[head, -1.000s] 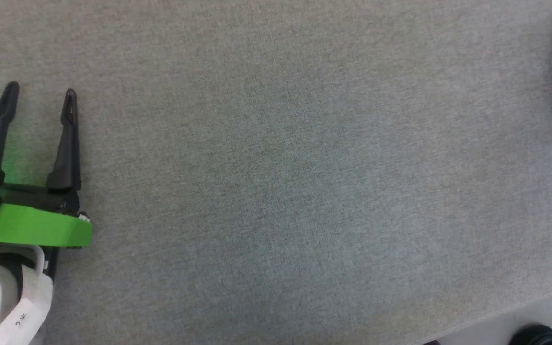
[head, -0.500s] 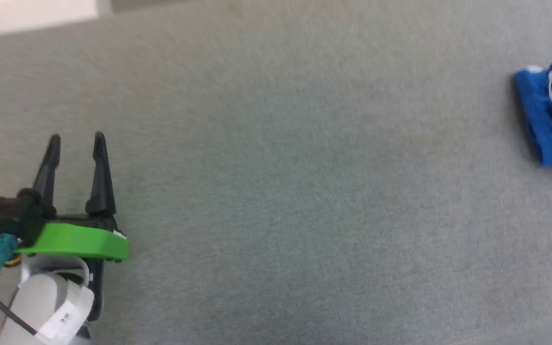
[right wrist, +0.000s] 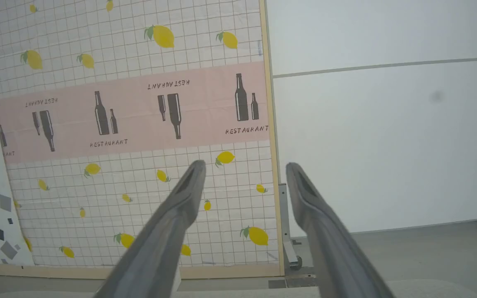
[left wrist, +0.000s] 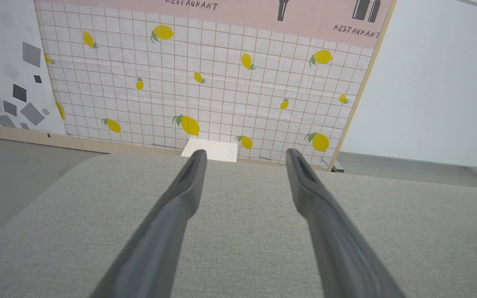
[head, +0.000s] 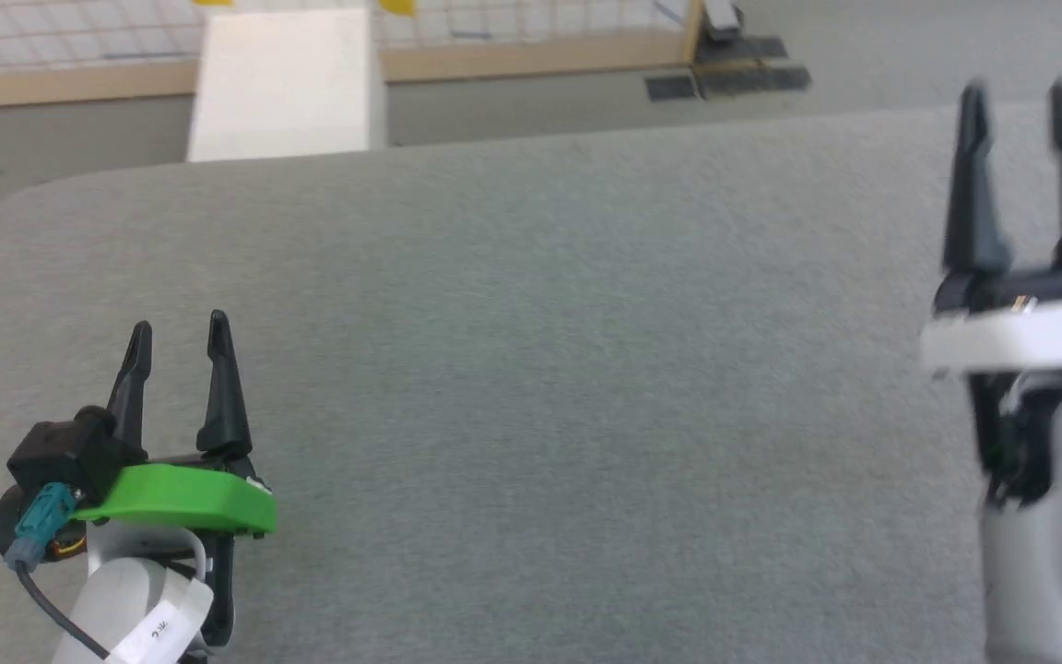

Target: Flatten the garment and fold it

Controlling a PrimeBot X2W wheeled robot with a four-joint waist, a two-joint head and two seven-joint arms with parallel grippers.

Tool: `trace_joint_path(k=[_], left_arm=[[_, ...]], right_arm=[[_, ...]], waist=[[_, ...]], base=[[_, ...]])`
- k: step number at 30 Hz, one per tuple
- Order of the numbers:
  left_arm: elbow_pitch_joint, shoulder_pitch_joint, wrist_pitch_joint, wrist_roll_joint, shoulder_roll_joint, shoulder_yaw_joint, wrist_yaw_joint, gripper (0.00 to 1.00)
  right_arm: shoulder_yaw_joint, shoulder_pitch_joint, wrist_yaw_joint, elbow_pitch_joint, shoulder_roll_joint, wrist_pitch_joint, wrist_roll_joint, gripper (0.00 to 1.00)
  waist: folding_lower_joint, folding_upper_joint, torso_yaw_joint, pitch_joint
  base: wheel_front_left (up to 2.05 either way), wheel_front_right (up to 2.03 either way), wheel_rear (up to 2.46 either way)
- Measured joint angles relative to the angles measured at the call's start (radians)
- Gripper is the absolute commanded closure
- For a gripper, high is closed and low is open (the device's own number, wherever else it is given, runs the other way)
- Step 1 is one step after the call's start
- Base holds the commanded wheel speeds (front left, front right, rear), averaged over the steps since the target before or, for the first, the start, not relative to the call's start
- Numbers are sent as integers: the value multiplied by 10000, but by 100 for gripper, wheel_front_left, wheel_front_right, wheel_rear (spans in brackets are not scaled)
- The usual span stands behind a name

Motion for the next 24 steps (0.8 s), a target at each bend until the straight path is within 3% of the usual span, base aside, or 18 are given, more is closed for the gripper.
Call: trace_joint_path(k=[11,24], left_arm=[[512,200,-88,-19,-155,-98,-13,0],[1321,354,-113,146,-236,-685,-130,0]], right_arm=[[414,2304,0,736,186,-566,600,0],[541,3544,0,1567,190,-639,69,0]], waist=[[0,0,1088,-874],[0,0,1245,-1325]], base=[[0,0,0],[0,0,0]])
